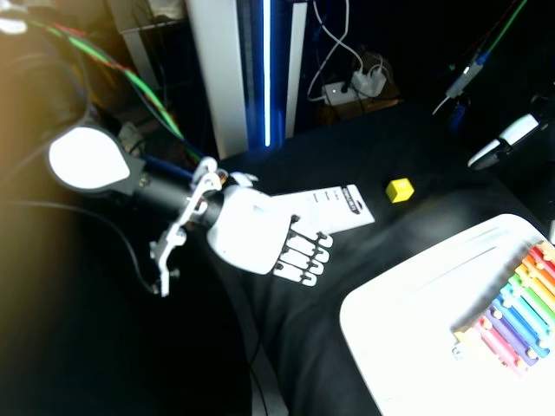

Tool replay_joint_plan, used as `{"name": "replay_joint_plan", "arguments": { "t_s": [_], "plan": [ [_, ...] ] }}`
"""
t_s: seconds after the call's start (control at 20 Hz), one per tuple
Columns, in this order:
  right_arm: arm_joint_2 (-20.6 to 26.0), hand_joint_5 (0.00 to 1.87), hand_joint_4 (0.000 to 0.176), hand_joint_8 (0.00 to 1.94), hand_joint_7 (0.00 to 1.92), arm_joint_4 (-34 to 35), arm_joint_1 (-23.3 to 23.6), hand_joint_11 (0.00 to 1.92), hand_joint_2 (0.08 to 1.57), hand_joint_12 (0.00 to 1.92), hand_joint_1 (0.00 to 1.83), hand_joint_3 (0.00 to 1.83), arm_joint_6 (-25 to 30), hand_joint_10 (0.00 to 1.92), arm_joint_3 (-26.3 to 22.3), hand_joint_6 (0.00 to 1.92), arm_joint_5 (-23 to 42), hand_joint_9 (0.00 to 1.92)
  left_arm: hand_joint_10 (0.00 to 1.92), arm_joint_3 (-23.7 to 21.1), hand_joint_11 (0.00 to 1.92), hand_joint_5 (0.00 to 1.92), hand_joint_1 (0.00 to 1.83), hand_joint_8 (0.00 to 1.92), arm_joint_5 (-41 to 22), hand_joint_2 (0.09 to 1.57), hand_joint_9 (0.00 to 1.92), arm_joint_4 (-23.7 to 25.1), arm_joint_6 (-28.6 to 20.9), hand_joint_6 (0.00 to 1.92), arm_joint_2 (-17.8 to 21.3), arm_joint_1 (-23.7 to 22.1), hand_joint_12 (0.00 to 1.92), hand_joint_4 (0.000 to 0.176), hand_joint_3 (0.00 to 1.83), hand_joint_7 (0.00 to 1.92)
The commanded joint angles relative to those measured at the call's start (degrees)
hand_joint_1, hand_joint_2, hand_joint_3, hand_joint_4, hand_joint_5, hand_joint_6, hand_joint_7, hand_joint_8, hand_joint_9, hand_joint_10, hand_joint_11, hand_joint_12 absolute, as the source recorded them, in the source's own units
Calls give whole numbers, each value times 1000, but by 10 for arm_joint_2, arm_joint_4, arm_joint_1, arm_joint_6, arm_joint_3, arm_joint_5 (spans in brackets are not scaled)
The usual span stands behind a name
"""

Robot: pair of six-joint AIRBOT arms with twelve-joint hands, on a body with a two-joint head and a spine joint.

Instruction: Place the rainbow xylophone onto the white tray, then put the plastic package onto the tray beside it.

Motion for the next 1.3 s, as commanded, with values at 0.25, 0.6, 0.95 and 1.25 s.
{"name": "replay_joint_plan", "arguments": {
  "t_s": [0.25,0.6,0.95,1.25],
  "plan": [
    [-4,789,0,1173,847,16,7,961,1192,1655,1218,2,4,1120,6,1175,19,1044,3,-2,2,0,702,1,-36,672,58,-15,1,0,4,-4,0,1,6,96],
    [-4,788,0,1245,843,17,7,1041,1202,1550,1223,0,4,1081,9,1226,19,1128,0,-2,0,0,695,3,-36,692,0,-17,1,0,3,-2,0,0,6,31],
    [-4,880,0,1195,999,27,18,955,1144,1432,1260,0,3,918,9,886,20,1139,0,-2,3,0,689,0,-36,711,1,-18,1,0,3,0,1,0,7,5],
    [-3,961,0,742,1070,27,63,964,1066,1341,1387,0,-8,1030,4,815,21,1150,0,-2,2,0,648,2,-36,716,0,-25,2,0,3,5,1,0,8,30]
  ]
}}
